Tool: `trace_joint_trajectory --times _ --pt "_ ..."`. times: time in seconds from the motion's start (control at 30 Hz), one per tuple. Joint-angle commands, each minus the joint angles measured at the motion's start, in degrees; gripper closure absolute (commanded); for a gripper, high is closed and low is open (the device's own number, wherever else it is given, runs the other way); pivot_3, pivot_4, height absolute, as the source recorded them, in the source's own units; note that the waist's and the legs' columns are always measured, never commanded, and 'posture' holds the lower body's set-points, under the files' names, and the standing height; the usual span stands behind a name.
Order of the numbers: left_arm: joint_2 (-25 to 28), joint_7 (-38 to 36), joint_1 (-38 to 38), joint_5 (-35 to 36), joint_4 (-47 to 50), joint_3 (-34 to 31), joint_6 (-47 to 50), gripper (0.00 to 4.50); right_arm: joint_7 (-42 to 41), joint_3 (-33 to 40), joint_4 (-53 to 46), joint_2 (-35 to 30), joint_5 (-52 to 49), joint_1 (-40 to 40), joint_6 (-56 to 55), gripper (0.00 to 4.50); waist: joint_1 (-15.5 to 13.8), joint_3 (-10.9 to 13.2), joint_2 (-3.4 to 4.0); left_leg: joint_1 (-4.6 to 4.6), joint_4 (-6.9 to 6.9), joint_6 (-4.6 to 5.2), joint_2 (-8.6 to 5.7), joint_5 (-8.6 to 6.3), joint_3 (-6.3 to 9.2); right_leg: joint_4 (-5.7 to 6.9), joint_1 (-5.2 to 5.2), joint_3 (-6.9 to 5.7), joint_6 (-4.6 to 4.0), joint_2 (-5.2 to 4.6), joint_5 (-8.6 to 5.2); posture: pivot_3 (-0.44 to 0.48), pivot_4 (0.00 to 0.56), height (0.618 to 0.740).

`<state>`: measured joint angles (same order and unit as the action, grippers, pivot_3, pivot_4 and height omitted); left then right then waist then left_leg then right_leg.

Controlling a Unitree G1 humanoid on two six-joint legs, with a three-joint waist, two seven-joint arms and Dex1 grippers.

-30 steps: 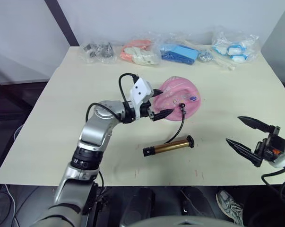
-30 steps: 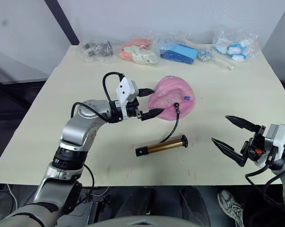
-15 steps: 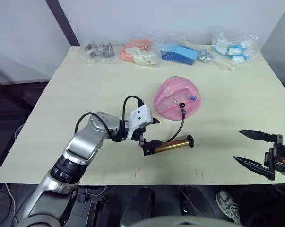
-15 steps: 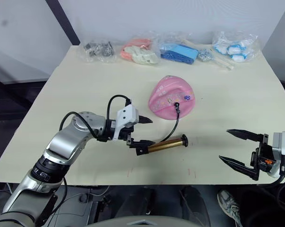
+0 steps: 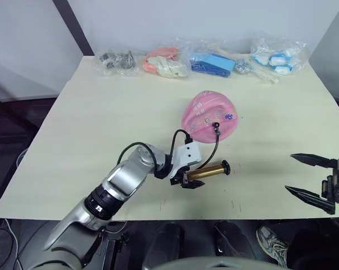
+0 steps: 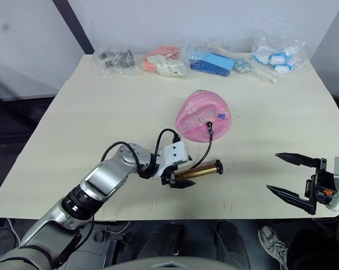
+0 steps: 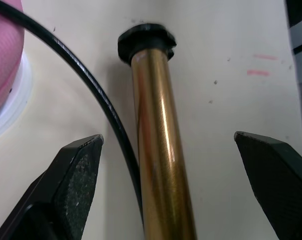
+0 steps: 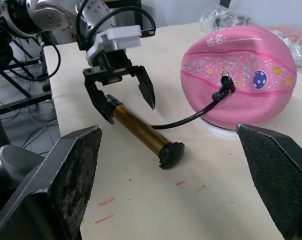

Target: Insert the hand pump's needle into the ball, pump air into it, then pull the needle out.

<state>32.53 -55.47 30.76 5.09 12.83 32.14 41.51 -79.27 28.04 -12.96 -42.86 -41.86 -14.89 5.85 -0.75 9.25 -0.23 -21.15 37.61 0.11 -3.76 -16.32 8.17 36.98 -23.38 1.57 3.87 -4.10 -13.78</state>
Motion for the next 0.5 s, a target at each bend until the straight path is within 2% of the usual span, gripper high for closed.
trace_joint_trajectory --times 0.03,0.43,0.47,0.5 --pt "-0.6 0.2 0.9 -2.2 -0.6 1.4 -1.8 0.05 0.2 2.0 -1.8 0.1 -1.1 0.0 -1.2 0.00 0.0 0.0 0.00 -0.01 0.07 0.00 0.00 0.00 0.00 0.03 0.00 0.00 0.00 0.00 0.00 0.000 0.150 0.740" --pt "-2.0 -0.7 1.0 -4.4 -4.3 2.2 -3.7 0.05 1.7 2.6 -2.9 -0.1 -1.3 -0.1 -1.1 0.00 0.0 0.0 0.00 -0.08 0.70 0.32 -0.03 -0.19 -0.06 0.44 0.04 0.06 0.00 0.00 0.00 0.000 0.150 0.740" --pt "-2.2 -0.7 1.1 -4.5 -4.6 2.1 -3.8 0.54 1.8 2.6 -3.0 -0.1 -1.3 -0.1 -1.2 0.00 0.0 0.0 0.00 -0.07 0.71 0.33 -0.03 -0.19 -0.06 0.45 0.04 0.06 0.01 0.00 -0.01 0.000 0.150 0.740" --pt "-2.4 -0.6 1.2 -4.7 -4.9 2.0 -3.9 0.82 1.9 2.5 -3.0 0.0 -1.2 0.0 -1.2 0.00 0.0 0.0 0.00 -0.07 0.72 0.33 -0.03 -0.20 -0.07 0.47 0.04 0.06 0.01 0.00 -0.01 0.000 0.150 0.740"
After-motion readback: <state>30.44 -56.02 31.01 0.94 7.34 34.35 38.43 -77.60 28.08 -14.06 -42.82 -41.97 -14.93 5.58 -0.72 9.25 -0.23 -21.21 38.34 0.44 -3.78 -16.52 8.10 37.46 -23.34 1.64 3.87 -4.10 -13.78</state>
